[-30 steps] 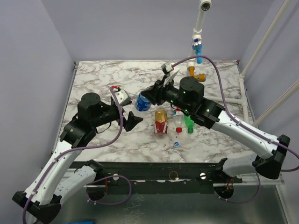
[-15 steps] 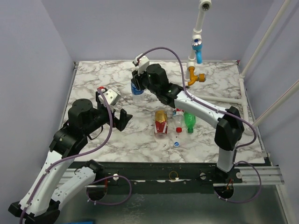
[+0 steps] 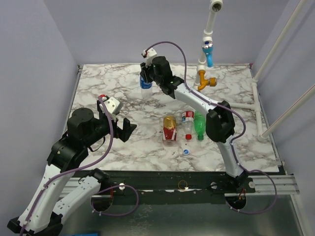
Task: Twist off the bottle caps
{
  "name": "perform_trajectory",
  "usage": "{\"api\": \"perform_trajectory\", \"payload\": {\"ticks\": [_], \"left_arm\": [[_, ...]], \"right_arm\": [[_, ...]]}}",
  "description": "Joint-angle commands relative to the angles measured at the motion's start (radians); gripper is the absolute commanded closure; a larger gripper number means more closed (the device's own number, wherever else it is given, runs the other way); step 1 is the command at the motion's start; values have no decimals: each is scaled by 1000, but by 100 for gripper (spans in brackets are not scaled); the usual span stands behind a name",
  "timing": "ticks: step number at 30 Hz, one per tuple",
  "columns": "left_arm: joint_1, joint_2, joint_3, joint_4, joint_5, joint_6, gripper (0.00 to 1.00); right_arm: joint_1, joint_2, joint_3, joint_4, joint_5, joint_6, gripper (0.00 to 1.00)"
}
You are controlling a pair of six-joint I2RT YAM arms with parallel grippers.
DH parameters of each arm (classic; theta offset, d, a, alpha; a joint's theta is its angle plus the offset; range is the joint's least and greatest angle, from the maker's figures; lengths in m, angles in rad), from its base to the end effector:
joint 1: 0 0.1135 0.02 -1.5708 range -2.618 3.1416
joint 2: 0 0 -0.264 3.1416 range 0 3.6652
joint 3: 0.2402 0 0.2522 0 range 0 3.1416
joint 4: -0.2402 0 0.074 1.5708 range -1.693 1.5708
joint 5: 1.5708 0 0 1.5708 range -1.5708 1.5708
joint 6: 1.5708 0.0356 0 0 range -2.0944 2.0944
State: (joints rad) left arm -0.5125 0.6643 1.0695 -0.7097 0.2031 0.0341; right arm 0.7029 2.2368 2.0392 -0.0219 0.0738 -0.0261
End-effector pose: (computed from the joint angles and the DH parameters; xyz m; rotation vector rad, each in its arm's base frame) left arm 0.0989 -0.0639 0.3953 0.6484 1.7877 -0.5175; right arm 0.4152 0.3483 0.3080 -0.5947 1.7086 0.4182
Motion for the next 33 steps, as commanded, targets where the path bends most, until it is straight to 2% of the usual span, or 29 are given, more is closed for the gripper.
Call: {"api": "perform_trajectory", "payload": {"ticks": [1,5,8,10,14,17,26,30,33], "left_arm": [[3,4,27,-22,36,-3,1],[3,6,24,-15,52,1,1],[3,11,26,-10,64,3,1],[3,12,28,-8,65,4,1],[3,13,30,-5,67,10,1],[3,14,32,-7,78,12,1],[3,14,31,-2,103,21,1],[3,14,32,0,104,24,1],[3,18,36,0,105,24,1]], "right_arm": [[15,41,10,-48,-52,23,90],[15,42,4,-53,-63,23,89],[15,49,17,-68,-64,23,85],[15,46,13,-69,-66,23,77],[17,36,-4,-64,-66,23,51],[16,25,-13,-60,-65,23,37],[18,6,8,-78,-68,24,20],[22,-14,18,-96,-60,23,0],[32,-55,-9,-95,-40,23,0]]}}
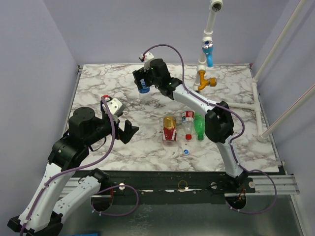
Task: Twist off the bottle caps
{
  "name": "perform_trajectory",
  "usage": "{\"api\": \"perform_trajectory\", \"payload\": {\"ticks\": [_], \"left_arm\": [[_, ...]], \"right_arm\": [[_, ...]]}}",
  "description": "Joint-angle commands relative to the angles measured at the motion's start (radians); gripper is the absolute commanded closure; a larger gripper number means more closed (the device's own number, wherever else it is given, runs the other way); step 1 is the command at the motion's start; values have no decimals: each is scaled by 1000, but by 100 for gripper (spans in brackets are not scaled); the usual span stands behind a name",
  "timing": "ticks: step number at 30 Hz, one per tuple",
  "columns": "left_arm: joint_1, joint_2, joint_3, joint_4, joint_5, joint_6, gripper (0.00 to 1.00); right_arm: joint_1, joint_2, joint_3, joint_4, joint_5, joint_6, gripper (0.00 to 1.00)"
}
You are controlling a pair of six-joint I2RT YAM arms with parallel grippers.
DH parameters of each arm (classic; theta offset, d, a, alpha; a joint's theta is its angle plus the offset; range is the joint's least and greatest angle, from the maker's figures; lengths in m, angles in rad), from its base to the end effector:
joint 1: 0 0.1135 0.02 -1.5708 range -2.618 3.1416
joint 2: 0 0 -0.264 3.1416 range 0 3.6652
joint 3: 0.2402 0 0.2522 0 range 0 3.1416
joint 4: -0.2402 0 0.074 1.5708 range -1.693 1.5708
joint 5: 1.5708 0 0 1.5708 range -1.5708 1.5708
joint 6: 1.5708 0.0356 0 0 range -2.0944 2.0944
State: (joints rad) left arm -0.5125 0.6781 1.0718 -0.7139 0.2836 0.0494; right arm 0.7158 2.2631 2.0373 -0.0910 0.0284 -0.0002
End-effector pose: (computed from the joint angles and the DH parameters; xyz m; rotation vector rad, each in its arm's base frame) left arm 0.0999 -0.0677 0.3944 0.7187 1.7804 -0.5818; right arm 0.4118 0.3568 0.2862 -0.6521 1.7993 0.4601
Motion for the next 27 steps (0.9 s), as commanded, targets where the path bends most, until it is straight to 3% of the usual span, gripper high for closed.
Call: {"api": "perform_trajectory", "payload": {"ticks": [1,8,17,21,27], "left_arm": [[3,6,34,2,25,9,1],[3,11,45,3,20,4,1],[3,32,57,2,14,-2,1],[3,43,57,6,35,-2,1],[3,53,58,11,52,-2,1]], "right_arm": [[23,-99,-27,-22,15,19,0],[76,-294,-214,-86,88,147,0],[154,-585,-693,-256,135,438,0],[154,-618,-825,-309,152,505,0],[154,-563,-830,-362,247,535,0]]}}
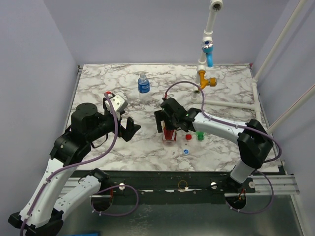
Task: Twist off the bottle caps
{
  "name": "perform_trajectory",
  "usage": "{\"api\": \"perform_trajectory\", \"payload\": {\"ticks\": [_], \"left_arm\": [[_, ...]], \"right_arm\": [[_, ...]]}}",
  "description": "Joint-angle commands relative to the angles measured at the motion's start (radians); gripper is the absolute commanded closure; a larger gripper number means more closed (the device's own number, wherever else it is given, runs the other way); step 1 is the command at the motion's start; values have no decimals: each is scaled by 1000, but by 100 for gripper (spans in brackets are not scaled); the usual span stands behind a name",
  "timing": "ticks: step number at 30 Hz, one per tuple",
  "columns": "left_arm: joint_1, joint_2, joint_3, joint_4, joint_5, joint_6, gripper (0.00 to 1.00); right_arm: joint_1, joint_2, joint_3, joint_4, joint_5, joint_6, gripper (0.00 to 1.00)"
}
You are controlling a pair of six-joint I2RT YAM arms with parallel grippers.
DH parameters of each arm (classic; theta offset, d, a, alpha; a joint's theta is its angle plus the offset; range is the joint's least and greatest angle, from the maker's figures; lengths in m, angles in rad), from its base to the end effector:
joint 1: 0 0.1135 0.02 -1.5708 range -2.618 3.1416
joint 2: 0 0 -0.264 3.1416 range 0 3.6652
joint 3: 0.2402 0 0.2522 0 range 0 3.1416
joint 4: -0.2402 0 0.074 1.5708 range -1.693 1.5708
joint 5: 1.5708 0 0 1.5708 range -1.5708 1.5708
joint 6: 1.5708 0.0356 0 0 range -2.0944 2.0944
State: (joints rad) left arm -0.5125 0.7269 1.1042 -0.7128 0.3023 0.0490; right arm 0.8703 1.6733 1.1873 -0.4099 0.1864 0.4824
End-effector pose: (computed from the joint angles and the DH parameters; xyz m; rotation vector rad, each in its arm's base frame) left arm 0.1084 -0.0731 0.3994 0.7334 1.7917 -0.5994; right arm 0.2369 0.2708 0.2297 -0.3980 2.4482 0.3637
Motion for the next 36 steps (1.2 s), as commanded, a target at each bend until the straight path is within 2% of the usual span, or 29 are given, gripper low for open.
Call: {"api": "perform_trajectory", "payload": {"ticks": [1,12,14,20,21,29,32,36], "left_arm": [[3,5,26,10,35,-2,1],[3,2,19,10,57,-11,1],[3,1,19,10,58,-14,1],[3,3,12,11,74,-30,1],[3,3,8,10,78,-32,1],[3,17,11,12,117,-44,1],[3,40,30,26,155,-120,1],[4,81,75,73,230,-225,1]], "right_arm": [[-1,39,21,-41,99,50,0],[-1,148,-13,31,123,65,3],[0,132,-17,51,119,67,8],[0,10,-42,134,84,53,37],[-1,-20,-51,151,65,47,39],[18,-336,-120,393,-135,16,39],[49,-422,-141,546,-154,26,37],[118,-430,-92,701,-98,7,34]]}}
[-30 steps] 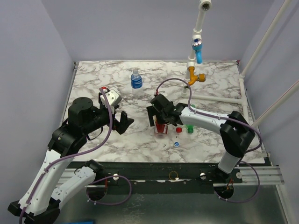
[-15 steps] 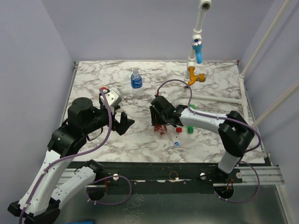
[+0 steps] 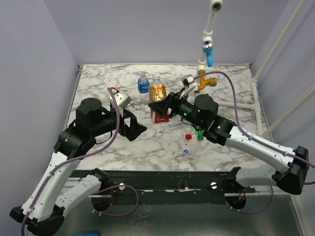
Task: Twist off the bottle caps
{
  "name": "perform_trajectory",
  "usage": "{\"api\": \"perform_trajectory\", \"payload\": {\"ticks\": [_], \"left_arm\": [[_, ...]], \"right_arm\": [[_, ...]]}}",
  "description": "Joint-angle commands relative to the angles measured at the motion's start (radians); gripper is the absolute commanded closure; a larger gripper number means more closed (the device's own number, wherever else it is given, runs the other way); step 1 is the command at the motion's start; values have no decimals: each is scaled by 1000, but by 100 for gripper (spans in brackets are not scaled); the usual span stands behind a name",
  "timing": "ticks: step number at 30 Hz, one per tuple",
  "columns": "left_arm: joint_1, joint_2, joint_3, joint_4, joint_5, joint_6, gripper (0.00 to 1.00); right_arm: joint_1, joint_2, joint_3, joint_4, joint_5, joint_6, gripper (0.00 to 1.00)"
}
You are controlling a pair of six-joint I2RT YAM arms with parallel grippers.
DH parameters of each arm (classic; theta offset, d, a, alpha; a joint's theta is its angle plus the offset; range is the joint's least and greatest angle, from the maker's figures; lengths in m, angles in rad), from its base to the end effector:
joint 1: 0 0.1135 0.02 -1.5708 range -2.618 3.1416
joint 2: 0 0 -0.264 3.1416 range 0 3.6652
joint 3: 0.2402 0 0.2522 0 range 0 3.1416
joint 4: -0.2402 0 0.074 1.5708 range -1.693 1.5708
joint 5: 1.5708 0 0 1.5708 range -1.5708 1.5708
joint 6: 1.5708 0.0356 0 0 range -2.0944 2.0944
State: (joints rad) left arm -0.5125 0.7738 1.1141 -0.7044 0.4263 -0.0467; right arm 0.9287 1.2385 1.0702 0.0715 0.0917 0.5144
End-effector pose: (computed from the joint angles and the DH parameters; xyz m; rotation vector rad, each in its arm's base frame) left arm 0.1161 -0.0822 0.3984 0.7365 1.8389 -0.7801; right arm 0.1789 0.2338 0.3706 -0.2917 1.7459 0.9994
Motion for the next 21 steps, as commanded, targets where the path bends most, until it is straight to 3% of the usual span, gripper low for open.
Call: {"api": "perform_trajectory", "payload": {"ticks": [1,9,21], "left_arm": [[7,43,80,77,120,-158,1],[62,107,209,114,264,-336,1],[68,87,148,148,302,-287,1]], "right_arm": [[84,14,44,247,18,-40,34],[167,77,110,399,106,-93,36],[216,107,109,520,76,-43,40]]}}
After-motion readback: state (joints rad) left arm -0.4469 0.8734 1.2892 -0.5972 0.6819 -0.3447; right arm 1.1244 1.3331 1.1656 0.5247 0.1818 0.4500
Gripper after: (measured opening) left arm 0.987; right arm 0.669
